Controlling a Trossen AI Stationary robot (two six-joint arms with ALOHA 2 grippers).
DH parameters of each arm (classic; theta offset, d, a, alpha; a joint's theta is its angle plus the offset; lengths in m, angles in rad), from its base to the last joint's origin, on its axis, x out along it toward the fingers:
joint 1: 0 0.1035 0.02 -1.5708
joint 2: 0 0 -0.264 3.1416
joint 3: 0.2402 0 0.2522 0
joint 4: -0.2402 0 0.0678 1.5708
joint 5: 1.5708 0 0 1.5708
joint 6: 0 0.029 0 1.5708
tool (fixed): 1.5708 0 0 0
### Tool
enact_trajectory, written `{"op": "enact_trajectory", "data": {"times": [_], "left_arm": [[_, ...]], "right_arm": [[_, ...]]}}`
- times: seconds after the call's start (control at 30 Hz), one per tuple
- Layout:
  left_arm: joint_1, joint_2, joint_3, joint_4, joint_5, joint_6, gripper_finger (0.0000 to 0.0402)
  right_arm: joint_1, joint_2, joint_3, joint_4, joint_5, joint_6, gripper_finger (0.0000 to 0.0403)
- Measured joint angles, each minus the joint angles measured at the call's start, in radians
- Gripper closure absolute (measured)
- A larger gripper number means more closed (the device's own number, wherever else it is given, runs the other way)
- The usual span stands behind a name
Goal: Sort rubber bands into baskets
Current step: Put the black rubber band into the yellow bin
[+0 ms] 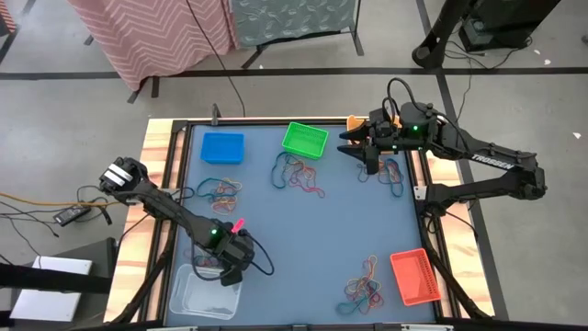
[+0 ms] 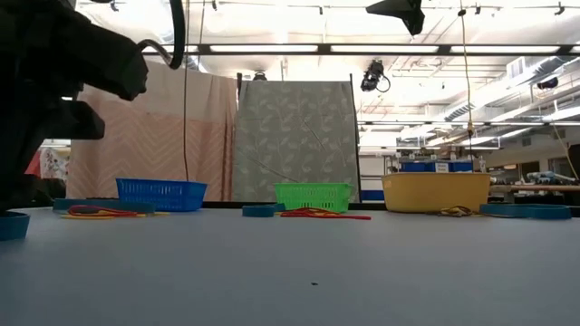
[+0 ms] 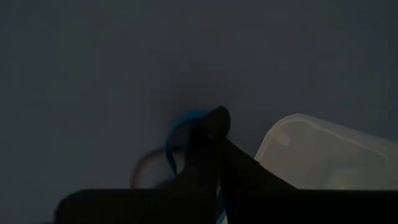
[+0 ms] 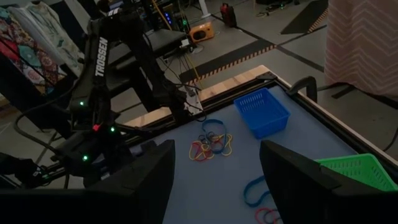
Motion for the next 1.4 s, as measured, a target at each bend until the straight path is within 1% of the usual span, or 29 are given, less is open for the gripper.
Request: {"op": "enact_trajectory", "data": {"times": [0.13,0.27,0.33,0.43,0.5,0.53,0.63,0.7,0.77,0.87,0.97,1.03,1.1,1.3,1.4], "left_arm": [[0.000,-0.003,0.025,-0.041,0.000,0.000,0.0398],[0.030,-0.045,0.092,-0.147,0.004,0.051,0.0399],[0.068,-0.077,0.144,-0.235,-0.033,0.107,0.0399],[0.148,-0.119,0.227,-0.344,-0.131,0.208,0.0400],[0.223,-0.135,0.271,-0.359,-0.186,0.290,0.0400],[0.268,-0.141,0.284,-0.342,-0.196,0.336,0.0400],[0.410,-0.138,0.284,-0.226,-0.202,0.475,0.0400],[0.509,-0.121,0.257,-0.084,-0.204,0.553,0.0401],[0.607,-0.089,0.224,0.094,-0.188,0.619,0.0401],[0.737,0.002,0.201,0.383,-0.092,0.649,0.0401],[0.826,0.128,0.231,0.625,0.036,0.624,0.0401],[0.856,0.218,0.291,0.725,0.108,0.613,0.0401],[0.872,0.306,0.382,0.762,0.152,0.623,0.0401],[0.893,0.578,0.726,0.771,0.188,0.632,0.0402],[0.903,0.685,0.895,0.771,0.190,0.633,0.0401]], "right_arm": [[0.000,0.000,0.000,0.000,0.000,0.000,0.0156],[0.000,0.000,0.000,0.003,0.000,0.004,0.0156],[0.000,0.000,0.000,0.018,0.000,0.007,0.0156],[0.000,0.000,0.000,0.076,-0.002,0.006,0.0156],[0.000,0.000,0.000,0.141,-0.003,0.003,0.0156],[0.000,0.000,0.000,0.175,-0.003,0.003,0.0156],[0.000,0.000,0.000,0.279,-0.004,0.002,0.0156],[0.000,0.000,0.000,0.345,0.007,0.003,0.0156],[0.000,0.000,0.000,0.393,0.038,0.008,0.0156],[0.000,0.000,0.000,0.439,0.085,0.008,0.0156],[0.000,0.000,0.000,0.451,0.118,0.010,0.0156],[0.000,0.000,0.000,0.451,0.141,0.019,0.0156],[0.000,0.000,0.000,0.451,0.167,0.053,0.0156],[0.000,0.000,0.000,0.452,0.283,0.079,0.0156],[0.000,0.000,0.000,0.450,0.342,0.079,0.0156]]}}
